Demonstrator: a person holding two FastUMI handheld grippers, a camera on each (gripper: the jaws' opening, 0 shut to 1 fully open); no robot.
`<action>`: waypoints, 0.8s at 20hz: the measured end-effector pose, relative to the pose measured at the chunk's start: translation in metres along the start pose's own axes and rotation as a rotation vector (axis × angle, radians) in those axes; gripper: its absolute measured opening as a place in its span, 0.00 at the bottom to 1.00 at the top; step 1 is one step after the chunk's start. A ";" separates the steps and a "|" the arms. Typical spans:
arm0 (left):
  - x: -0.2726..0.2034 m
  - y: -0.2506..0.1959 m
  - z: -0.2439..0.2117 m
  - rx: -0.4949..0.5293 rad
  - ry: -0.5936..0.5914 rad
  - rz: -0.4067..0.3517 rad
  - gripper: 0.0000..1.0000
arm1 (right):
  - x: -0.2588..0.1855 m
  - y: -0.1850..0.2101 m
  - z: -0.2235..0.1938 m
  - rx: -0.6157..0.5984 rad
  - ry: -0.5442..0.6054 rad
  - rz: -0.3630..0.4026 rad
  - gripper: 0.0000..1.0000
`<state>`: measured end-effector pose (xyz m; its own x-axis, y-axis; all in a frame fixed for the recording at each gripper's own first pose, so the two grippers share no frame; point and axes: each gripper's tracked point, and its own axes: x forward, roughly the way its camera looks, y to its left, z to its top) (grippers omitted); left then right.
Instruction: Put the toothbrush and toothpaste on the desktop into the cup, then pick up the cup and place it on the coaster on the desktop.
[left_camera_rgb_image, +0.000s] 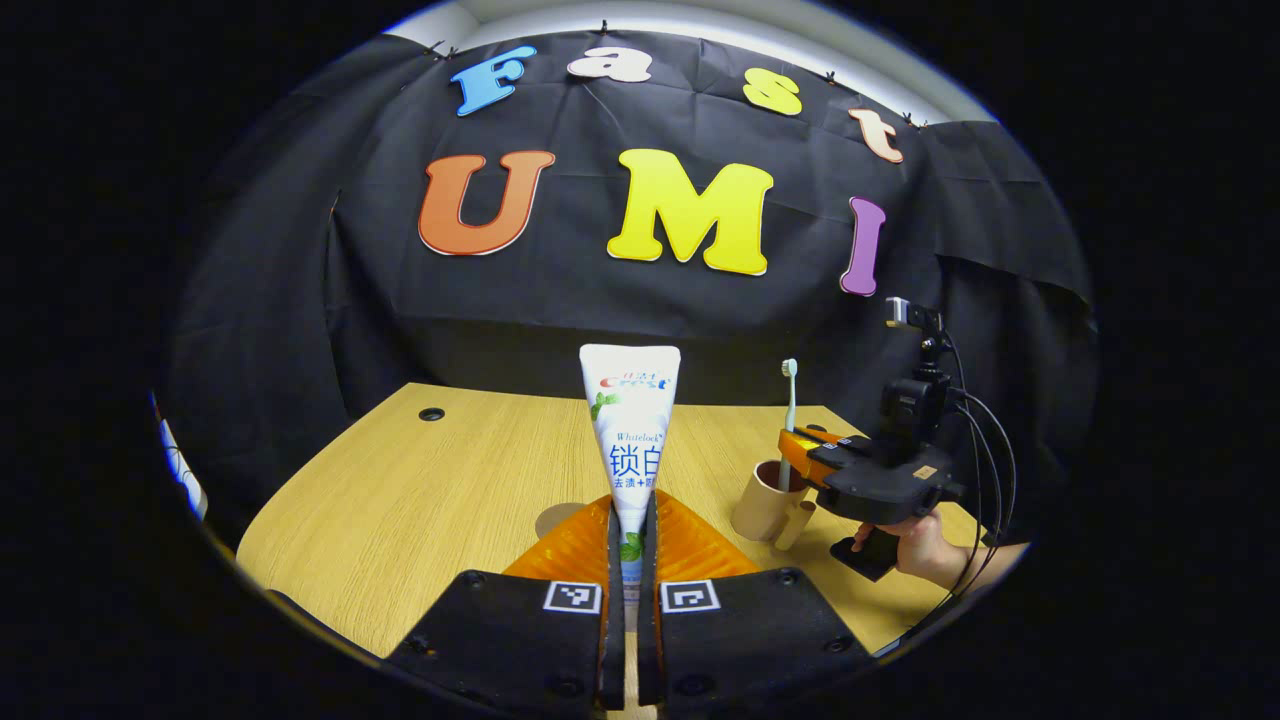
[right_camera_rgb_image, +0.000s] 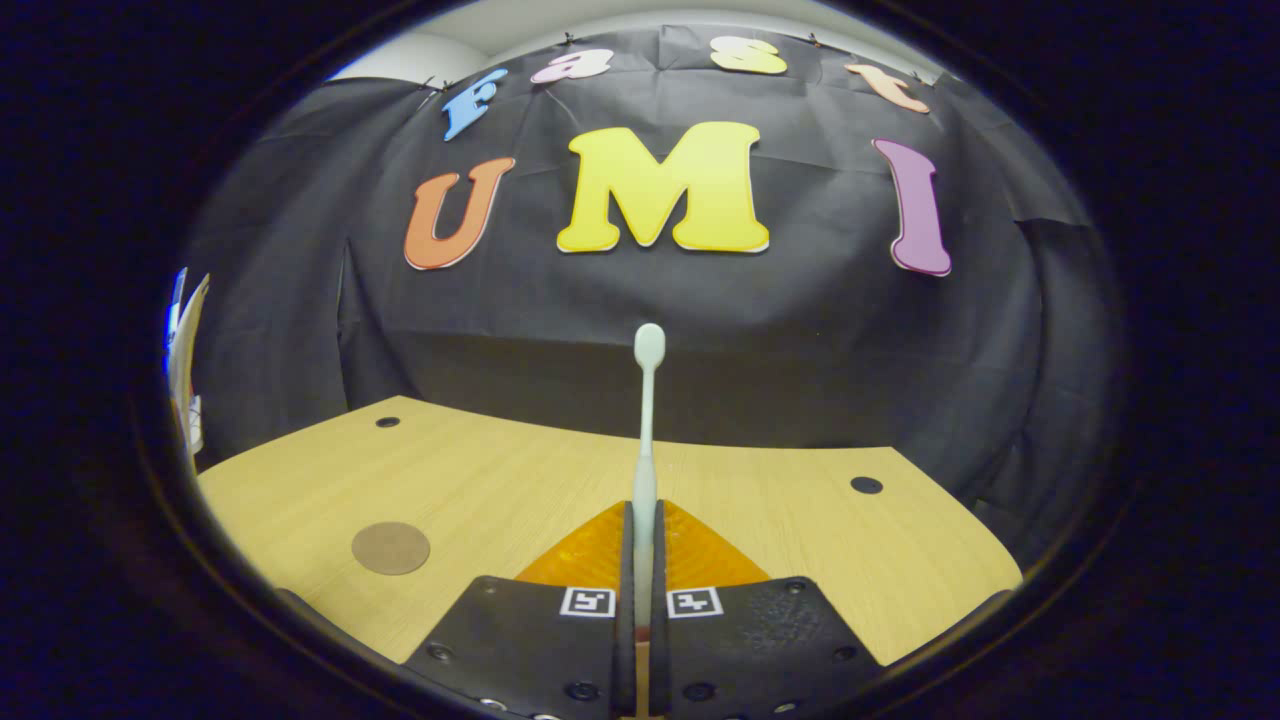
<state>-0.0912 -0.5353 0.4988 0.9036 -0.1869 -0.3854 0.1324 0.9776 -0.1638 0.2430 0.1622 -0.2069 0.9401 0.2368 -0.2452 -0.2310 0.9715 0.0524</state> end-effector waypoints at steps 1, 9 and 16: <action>-0.001 0.000 0.000 0.002 -0.002 0.001 0.08 | 0.000 0.001 -0.002 -0.002 -0.001 0.004 0.05; 0.016 -0.014 0.010 0.004 -0.037 -0.013 0.08 | -0.021 0.002 0.009 0.018 -0.040 0.030 0.95; 0.058 -0.071 0.049 -0.008 -0.210 -0.096 0.08 | -0.066 -0.024 0.047 -0.024 -0.177 -0.004 0.96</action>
<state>-0.0284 -0.6105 0.5331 0.9521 -0.2543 -0.1700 0.2198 0.9553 -0.1978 0.1988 0.1235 -0.1466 0.9700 0.2324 -0.0711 -0.2310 0.9726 0.0276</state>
